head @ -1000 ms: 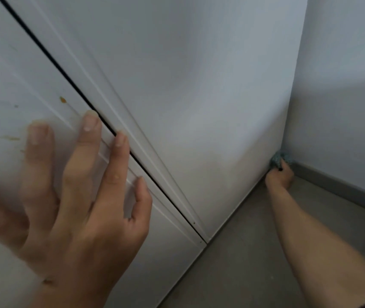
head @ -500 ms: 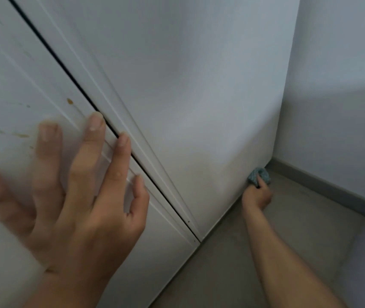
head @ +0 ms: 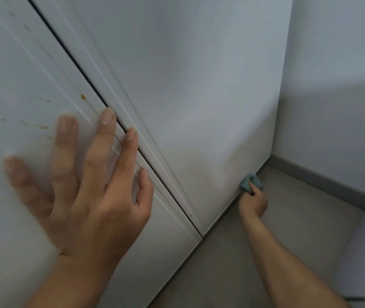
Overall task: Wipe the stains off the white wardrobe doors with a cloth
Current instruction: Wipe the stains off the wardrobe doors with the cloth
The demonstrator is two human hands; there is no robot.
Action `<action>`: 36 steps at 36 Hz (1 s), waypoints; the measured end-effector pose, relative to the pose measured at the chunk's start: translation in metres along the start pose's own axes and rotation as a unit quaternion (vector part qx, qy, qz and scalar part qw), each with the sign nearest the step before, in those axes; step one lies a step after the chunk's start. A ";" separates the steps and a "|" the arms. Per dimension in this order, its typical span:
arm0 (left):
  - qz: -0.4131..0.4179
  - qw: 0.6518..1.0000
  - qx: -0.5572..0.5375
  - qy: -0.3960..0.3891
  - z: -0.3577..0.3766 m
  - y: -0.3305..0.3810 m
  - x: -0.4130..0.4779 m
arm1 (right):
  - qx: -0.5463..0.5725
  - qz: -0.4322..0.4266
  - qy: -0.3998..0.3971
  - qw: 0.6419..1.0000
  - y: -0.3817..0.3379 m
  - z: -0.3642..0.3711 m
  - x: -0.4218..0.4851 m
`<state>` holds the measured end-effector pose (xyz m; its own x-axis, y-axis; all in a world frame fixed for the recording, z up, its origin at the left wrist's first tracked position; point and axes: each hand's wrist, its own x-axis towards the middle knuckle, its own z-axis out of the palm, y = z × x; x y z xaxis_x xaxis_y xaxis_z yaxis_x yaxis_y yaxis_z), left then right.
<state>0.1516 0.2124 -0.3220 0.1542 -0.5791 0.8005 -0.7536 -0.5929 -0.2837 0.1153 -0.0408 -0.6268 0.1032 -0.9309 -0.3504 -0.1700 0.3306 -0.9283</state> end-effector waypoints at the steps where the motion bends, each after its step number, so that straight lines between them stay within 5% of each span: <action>1: 0.006 1.000 0.008 0.001 0.000 0.000 0.002 | -0.007 -0.003 -0.003 1.000 -0.002 -0.003 0.008; 18: 0.013 0.988 0.150 0.029 -0.008 0.010 0.003 | -0.043 0.000 -0.027 0.999 0.008 -0.010 -0.011; 36: 0.020 0.986 0.160 0.038 -0.010 0.008 0.001 | -0.040 0.011 -0.031 0.999 0.032 0.002 -0.083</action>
<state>0.1395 0.2132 -0.3184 0.0713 -0.5693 0.8190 -0.5161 -0.7237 -0.4581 0.1036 0.0477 -0.6271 0.1582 -0.9117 -0.3793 -0.2496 0.3347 -0.9087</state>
